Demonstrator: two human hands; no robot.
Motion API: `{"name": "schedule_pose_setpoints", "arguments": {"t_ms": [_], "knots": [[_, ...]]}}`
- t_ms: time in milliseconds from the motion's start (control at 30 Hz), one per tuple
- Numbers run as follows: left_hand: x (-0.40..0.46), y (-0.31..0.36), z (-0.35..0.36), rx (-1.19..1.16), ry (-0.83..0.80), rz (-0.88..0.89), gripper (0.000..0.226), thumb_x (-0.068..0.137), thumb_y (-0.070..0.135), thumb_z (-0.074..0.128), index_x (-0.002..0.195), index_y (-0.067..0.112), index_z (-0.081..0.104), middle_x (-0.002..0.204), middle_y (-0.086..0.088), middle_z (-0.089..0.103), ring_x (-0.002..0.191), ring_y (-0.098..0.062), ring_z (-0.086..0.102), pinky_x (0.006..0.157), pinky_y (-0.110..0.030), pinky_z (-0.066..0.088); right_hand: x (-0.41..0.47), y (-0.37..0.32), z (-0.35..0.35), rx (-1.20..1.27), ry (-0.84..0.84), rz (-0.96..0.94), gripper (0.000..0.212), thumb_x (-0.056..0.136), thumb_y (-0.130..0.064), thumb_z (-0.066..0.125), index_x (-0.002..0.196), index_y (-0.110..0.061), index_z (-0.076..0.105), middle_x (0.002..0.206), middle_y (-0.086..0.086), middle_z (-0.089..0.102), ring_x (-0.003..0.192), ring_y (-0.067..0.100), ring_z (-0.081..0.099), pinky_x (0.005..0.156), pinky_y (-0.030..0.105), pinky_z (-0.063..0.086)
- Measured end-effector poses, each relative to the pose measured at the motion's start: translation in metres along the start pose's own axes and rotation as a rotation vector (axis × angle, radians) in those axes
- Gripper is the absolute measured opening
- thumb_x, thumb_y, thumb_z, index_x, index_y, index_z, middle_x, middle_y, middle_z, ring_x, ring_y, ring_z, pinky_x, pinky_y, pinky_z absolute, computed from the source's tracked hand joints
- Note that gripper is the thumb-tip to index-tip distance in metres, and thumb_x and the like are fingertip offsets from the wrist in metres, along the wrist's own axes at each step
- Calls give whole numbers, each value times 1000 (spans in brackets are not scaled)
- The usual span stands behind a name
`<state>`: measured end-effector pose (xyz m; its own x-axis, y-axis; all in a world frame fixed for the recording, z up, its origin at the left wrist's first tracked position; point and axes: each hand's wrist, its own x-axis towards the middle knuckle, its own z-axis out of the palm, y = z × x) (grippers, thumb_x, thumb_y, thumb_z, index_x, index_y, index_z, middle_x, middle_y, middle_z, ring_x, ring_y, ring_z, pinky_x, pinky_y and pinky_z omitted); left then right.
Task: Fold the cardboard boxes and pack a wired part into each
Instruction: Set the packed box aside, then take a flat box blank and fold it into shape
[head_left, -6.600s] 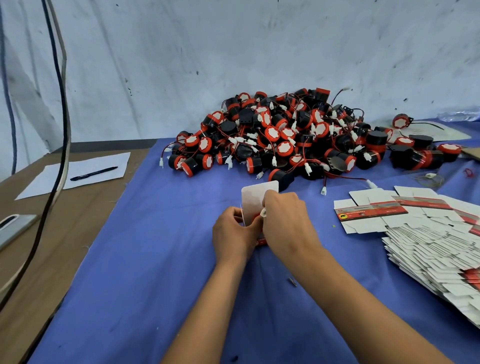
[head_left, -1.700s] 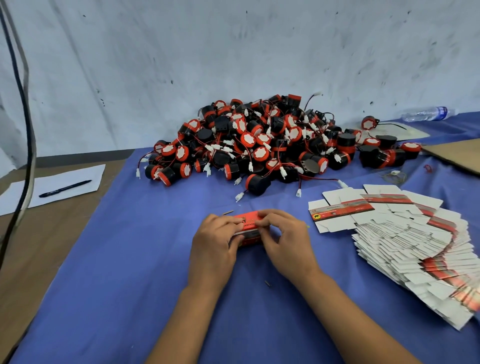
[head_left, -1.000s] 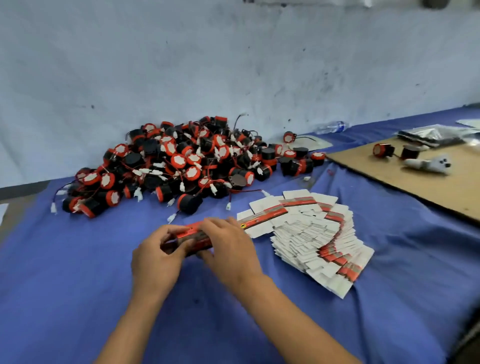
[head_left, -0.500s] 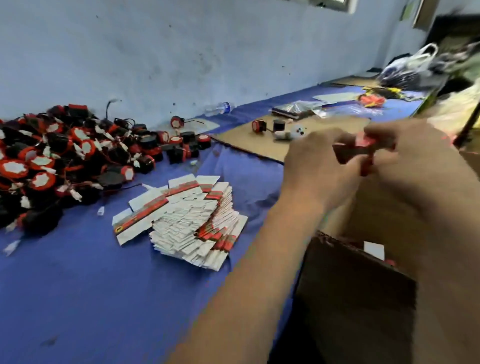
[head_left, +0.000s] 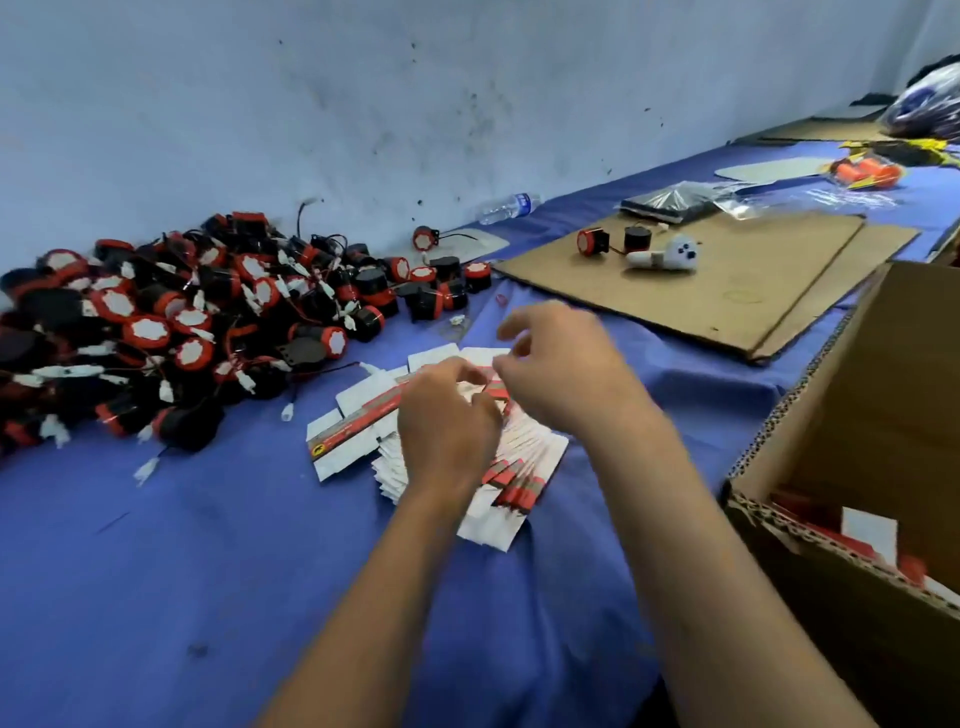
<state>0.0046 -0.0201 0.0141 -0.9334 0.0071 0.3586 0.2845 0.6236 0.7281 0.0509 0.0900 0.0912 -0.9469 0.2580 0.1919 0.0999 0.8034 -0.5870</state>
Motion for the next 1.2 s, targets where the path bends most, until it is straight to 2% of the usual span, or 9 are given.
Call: {"name": "schedule_pose_setpoints", "arguments": {"t_ms": [167,333,400,500,633,800,967,1100,1200], "knots": [[28,-115,-48,458,-130,-388,36,83,19,62,119,18,65,118,-13,68,110,-37,61,94,-40,51,52,-34,114,-174,-295,-142,20,89,-17,59,107,-9,64,115,14,68,113,35,62,86,36,52],[35,-144,-56,447,-102,-158,19,96,33,61,106,27,75,97,-7,76,90,-34,66,67,-37,50,82,-51,174,-277,-331,-41,33,90,-26,59,122,-21,58,135,9,56,136,37,42,116,67,19],[38,-148,-61,399,9,-131,24,101,30,55,92,18,73,88,-11,74,80,-35,64,62,-39,47,89,-52,184,-83,-204,-69,34,89,-32,64,121,-23,59,127,7,61,128,33,51,113,58,32],[33,-149,-76,145,218,-214,35,105,26,51,77,9,65,75,-9,71,75,-34,67,64,-46,51,83,-63,182,538,-120,-182,74,87,-45,76,150,-28,41,127,-7,62,118,14,60,99,34,47],[10,-158,-110,-604,350,-418,23,104,12,58,87,6,71,82,-10,77,71,-28,77,61,-36,62,45,-94,200,917,-262,-316,60,84,-40,81,126,-60,44,111,-36,61,109,-13,58,95,16,48],[-37,-203,-170,-323,227,-288,29,80,7,65,77,34,75,68,8,73,59,0,64,52,-15,49,-2,-126,249,815,-479,-467,60,78,-32,89,117,-54,48,111,-37,59,112,-10,53,98,15,45],[-55,-232,-202,-304,248,-228,56,83,-9,58,97,43,72,92,15,78,81,-4,74,61,-15,55,-32,-139,281,567,-418,-558,68,76,-49,86,134,-26,58,141,-17,32,136,0,22,100,-3,17],[-52,-238,-200,-202,353,-269,23,96,11,68,97,35,67,85,26,74,74,1,71,56,-11,50,-36,-138,281,612,-315,-597,61,77,-52,84,126,-26,58,146,-12,31,139,-2,19,102,-1,19],[-54,-241,-202,-141,364,-196,4,93,30,66,94,34,67,83,23,74,72,-1,70,57,-15,51,-36,-137,282,682,-270,-613,91,72,-65,79,145,-24,42,145,-14,36,140,6,29,112,22,35]]}}
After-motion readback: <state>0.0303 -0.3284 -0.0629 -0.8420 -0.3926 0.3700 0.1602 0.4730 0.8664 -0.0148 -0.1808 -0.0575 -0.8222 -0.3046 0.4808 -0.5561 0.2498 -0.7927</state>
